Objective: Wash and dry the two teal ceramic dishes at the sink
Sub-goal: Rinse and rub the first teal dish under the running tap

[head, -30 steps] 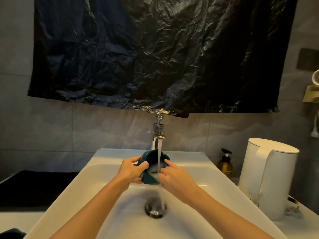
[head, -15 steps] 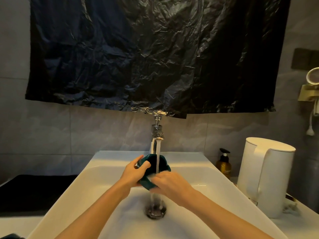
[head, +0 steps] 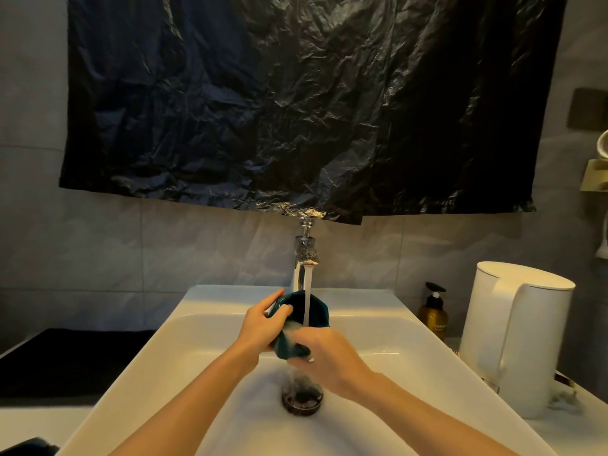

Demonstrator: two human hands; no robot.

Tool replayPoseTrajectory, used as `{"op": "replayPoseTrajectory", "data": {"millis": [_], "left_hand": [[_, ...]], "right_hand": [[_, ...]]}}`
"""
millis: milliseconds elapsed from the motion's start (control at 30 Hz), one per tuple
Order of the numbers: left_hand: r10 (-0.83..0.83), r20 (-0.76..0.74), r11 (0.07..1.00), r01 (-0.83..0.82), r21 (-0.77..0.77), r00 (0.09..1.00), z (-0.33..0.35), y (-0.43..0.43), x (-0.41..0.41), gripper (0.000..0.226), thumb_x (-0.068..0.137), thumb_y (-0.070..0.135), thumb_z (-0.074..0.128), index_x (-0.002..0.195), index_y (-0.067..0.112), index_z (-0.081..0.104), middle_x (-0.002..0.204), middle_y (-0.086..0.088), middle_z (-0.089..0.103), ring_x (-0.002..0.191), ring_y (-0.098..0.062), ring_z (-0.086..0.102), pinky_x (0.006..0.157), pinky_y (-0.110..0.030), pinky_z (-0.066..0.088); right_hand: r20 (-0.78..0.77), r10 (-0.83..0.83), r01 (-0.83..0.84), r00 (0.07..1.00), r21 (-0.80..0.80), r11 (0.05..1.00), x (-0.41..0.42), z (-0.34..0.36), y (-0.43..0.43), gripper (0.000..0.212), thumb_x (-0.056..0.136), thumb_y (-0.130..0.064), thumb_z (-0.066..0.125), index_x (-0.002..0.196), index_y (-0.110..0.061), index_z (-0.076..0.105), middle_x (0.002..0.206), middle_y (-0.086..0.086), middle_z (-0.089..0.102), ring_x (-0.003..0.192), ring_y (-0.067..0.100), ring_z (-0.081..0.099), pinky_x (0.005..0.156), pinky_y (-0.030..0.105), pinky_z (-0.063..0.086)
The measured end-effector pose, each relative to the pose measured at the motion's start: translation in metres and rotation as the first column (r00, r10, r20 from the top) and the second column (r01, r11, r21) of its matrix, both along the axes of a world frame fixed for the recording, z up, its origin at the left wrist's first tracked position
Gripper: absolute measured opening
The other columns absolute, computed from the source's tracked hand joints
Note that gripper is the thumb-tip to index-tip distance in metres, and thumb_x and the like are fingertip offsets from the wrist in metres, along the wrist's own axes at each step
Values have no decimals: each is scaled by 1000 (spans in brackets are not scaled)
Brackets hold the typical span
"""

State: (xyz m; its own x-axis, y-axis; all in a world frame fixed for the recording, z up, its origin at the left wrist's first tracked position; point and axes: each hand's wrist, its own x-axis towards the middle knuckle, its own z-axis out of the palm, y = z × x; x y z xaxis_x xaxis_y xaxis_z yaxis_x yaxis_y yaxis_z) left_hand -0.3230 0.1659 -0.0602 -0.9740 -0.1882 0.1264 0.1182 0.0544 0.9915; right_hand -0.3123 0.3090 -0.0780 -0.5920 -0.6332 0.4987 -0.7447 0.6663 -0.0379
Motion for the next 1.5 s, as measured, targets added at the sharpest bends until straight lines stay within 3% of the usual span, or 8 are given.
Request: {"op": "replayPoseTrajectory", "data": {"millis": [133, 300, 633, 833, 1033, 1233, 1333, 1500], "left_hand": [[16, 11, 1000, -16, 19, 1000, 1, -3, -2, 44, 94, 19, 54, 137, 26, 46, 131, -8, 52, 102, -22, 51, 73, -33, 52], [-2, 25, 1000, 2, -2, 1000, -2, 1, -2, 43, 94, 21, 55, 136, 28, 47, 130, -8, 54, 104, -23, 52, 78, -35, 52], [-75, 128, 997, 73, 20, 989, 1, -3, 0, 39, 93, 27, 56, 131, 28, 53, 121, -5, 57, 104, -23, 55, 77, -39, 55], [-87, 149, 996, 86, 14, 985, 0, 1, 2, 37, 92, 29, 57, 129, 27, 53, 118, -5, 59, 104, -24, 57, 81, -42, 56], [-83, 156, 996, 86, -10, 984, 0, -2, 1, 38, 93, 30, 56, 130, 27, 53, 125, -5, 56, 109, -25, 54, 87, -46, 54], [-4, 127, 1000, 0, 26, 992, 1, -7, -2, 40, 92, 24, 58, 131, 24, 52, 124, -9, 57, 100, -24, 55, 74, -37, 54], [61, -4, 968, -60, -244, 998, -6, -11, -8, 49, 88, 31, 61, 135, 34, 47, 129, -2, 56, 107, -22, 54, 90, -39, 51], [145, -287, 751, -295, -590, 947, -2, -13, 2, 57, 87, 35, 59, 139, 43, 38, 121, 8, 62, 100, -17, 57, 75, -28, 49]], "right_hand": [[-180, -2, 45, 984, 235, 971, -11, 7, 18, 17, 87, -22, 65, 99, -11, 68, 97, 8, 70, 89, 27, 63, 81, 32, 50], [126, -1, 9, 992, -56, 998, -2, -5, -9, 24, 90, -14, 62, 113, -13, 64, 115, 3, 66, 103, 19, 61, 86, 19, 46], [-34, 95, -88, 995, 177, 980, -1, 8, 8, 28, 92, -32, 54, 116, -16, 55, 118, 0, 59, 108, 20, 52, 84, 33, 50], [-244, 29, 64, 969, 366, 928, -19, 4, 18, 60, 90, -51, 50, 138, -15, 44, 136, 3, 54, 131, 22, 43, 117, 30, 12], [-160, 76, -22, 984, 317, 948, -15, 3, 11, 54, 89, -42, 56, 136, -18, 44, 141, 0, 48, 137, 20, 32, 119, 40, 15], [4, -3, 2, 1000, 172, 985, -9, 7, 21, 25, 90, -36, 53, 104, -22, 68, 102, -3, 69, 95, 14, 55, 89, 22, 42], [322, 16, 39, 946, -164, 986, -12, 10, 27, 21, 85, -19, 55, 91, -24, 75, 92, -9, 71, 85, 4, 61, 77, 20, 49], [432, -84, 301, 898, -463, 833, -30, 10, 38, 18, 89, -13, 56, 89, -22, 72, 90, -7, 70, 85, 5, 61, 70, 6, 43]]}}
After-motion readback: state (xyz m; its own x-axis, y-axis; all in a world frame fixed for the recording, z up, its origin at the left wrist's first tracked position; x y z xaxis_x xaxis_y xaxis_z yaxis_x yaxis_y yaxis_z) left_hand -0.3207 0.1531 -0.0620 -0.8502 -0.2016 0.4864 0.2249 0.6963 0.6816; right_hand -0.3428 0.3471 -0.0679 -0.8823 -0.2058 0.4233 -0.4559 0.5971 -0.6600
